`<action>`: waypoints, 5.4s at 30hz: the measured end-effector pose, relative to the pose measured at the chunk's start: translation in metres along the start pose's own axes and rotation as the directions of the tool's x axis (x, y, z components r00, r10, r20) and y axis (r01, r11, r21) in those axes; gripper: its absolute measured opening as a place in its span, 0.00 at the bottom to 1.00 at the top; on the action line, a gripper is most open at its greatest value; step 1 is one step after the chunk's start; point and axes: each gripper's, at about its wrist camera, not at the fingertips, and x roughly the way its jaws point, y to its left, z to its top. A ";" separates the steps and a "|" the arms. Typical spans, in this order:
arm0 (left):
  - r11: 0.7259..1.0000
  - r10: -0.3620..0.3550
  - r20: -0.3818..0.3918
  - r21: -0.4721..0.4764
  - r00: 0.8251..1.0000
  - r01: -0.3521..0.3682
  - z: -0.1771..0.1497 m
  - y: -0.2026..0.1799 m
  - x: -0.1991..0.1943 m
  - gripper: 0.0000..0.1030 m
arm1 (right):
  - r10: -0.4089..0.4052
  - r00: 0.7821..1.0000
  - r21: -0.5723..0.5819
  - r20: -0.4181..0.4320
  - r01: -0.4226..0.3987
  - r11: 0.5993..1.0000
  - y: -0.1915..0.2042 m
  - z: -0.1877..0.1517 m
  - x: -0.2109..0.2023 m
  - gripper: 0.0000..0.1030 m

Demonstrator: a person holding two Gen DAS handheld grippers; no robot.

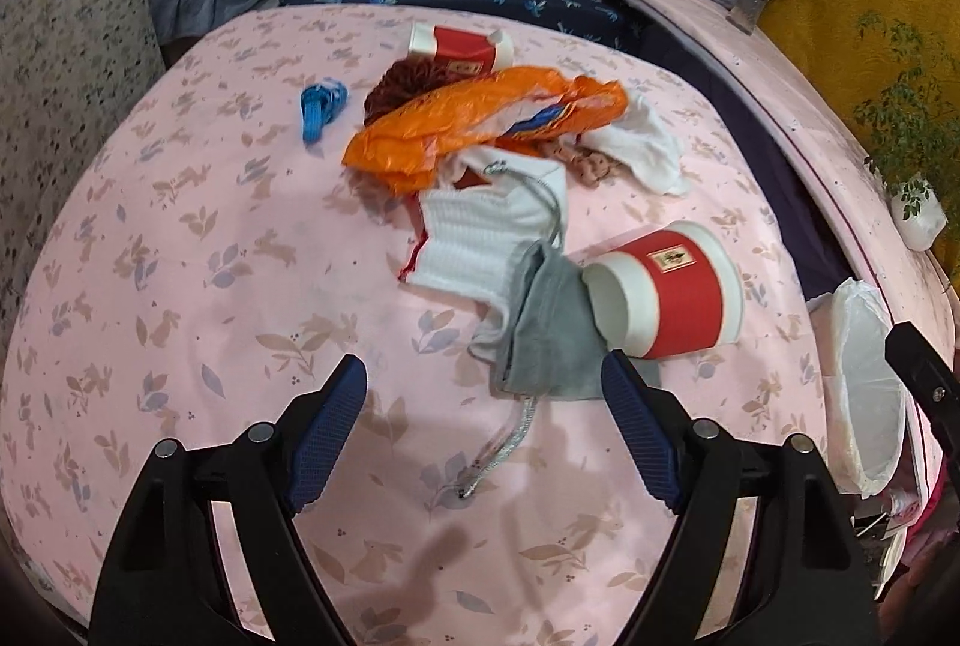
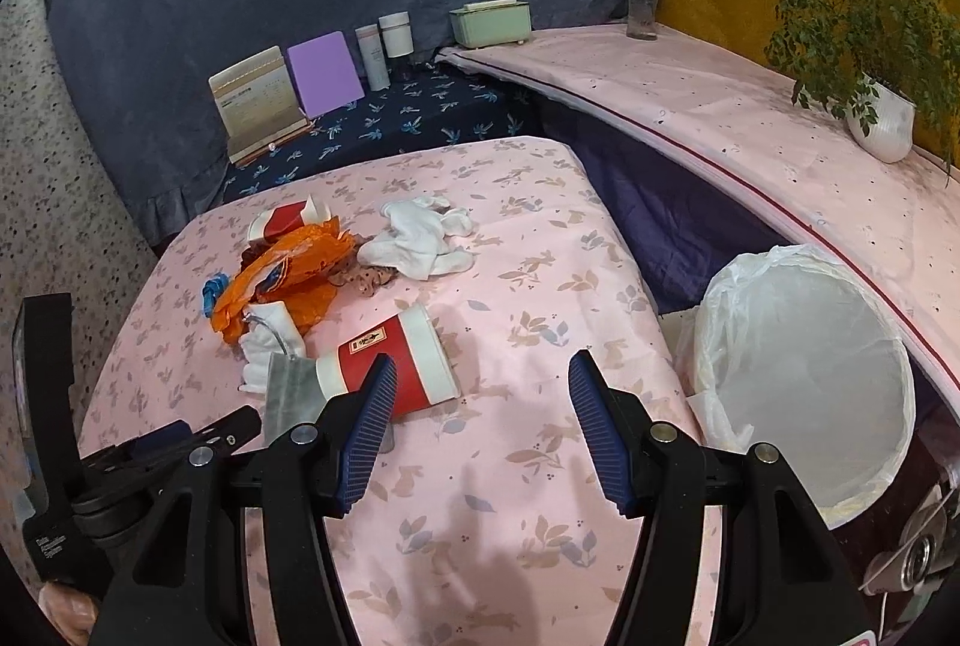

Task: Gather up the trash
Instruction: 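Move both tools back to the table toward the red-and-white cup and grey pouch, then grasp the grey pouch with the left tool while the right tool grasps the red-and-white cup, then carry the cup and grey pouch over the bin and open both tools, then withdraw both open tools from the bin back toward the table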

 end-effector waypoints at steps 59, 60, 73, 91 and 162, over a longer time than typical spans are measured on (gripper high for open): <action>0.972 -0.099 -0.006 0.211 0.995 0.098 0.005 -0.085 -0.010 0.06 | 0.213 0.977 0.016 -0.032 -0.213 0.977 -0.028 -0.001 0.011 0.04; 0.971 -0.102 -0.003 0.218 0.995 0.101 0.005 -0.089 -0.012 0.06 | 0.208 0.978 0.026 -0.021 -0.208 0.978 -0.034 0.000 0.007 0.04; 0.923 -0.176 0.054 0.356 0.983 0.145 0.002 -0.169 -0.047 0.05 | 0.086 0.992 0.149 0.093 -0.100 0.984 -0.114 0.003 -0.040 0.04; 0.787 -0.322 0.010 0.559 0.947 0.261 -0.017 -0.300 -0.058 0.06 | -0.098 0.986 0.340 0.132 0.048 0.939 -0.226 -0.023 -0.070 0.04; 0.963 -0.149 0.093 0.240 0.984 0.123 0.027 -0.153 -0.033 0.64 | 0.032 0.995 0.132 0.099 -0.045 0.990 -0.105 0.010 -0.039 0.38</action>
